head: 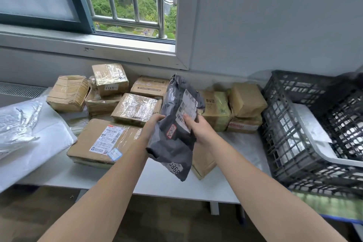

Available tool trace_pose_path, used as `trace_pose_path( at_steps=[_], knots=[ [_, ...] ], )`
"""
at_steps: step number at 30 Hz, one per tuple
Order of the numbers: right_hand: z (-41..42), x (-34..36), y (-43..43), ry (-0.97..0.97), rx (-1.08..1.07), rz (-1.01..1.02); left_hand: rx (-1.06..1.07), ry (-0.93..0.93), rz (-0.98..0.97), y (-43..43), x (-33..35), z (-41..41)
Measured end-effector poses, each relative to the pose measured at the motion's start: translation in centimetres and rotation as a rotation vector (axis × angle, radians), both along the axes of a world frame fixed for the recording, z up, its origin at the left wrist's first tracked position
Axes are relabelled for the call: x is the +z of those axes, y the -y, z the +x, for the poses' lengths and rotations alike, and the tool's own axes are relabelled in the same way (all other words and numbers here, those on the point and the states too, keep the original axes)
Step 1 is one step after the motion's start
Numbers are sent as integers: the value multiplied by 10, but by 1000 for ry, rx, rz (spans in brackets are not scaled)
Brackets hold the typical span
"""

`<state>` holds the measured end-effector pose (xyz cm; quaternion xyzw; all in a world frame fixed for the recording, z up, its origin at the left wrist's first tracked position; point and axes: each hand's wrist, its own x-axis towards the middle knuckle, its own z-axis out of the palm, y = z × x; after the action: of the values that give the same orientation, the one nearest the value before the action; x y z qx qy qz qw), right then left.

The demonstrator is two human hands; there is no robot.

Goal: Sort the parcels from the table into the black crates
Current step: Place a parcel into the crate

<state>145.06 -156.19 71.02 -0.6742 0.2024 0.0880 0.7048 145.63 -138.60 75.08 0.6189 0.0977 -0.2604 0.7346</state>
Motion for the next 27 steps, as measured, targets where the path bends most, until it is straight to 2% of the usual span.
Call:
trace_pose_path(
  at_steps=[4,6,9,11,14,16,19,21,22,24,27],
  knots=[
    [0,18,12,198,-26,-181,-58,35,-84,2,9,-1],
    [-2,29,16,255,1,-227,-112,95,-24,3,7,1],
    [-7,43,16,309,43,-216,-28,158,77,6,6,5],
    [-9,51,16,343,60,-232,13,177,76,8,5,5],
    [-11,64,19,372,64,-330,54,210,66,11,5,6],
    [-11,71,21,347,52,-463,80,218,101,13,6,9],
    [-12,79,22,309,-92,-830,46,349,330,14,13,18],
    [-15,90,23,463,-173,-1100,-70,492,558,14,26,24],
    [-16,96,24,570,-134,-1253,-162,558,675,13,33,27],
    [-13,108,26,707,74,-1514,-371,688,901,16,51,30],
    [-5,123,28,571,446,-1740,-592,902,1182,25,78,36]
  ],
)
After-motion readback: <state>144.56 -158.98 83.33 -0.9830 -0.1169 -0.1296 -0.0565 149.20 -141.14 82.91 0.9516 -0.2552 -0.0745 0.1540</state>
